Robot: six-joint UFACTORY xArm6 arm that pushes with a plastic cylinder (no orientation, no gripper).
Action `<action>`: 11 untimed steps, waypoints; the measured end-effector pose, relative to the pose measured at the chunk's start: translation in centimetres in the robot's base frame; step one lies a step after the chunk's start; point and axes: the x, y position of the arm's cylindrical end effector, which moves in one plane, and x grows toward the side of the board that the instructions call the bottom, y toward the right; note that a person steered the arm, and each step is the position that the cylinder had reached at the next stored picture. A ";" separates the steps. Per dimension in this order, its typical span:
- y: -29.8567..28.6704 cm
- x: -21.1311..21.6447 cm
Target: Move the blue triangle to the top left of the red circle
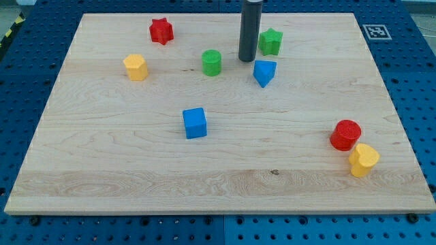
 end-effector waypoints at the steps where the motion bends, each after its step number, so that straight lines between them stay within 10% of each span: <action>1: 0.3 2.4; 11: 12.9 10.1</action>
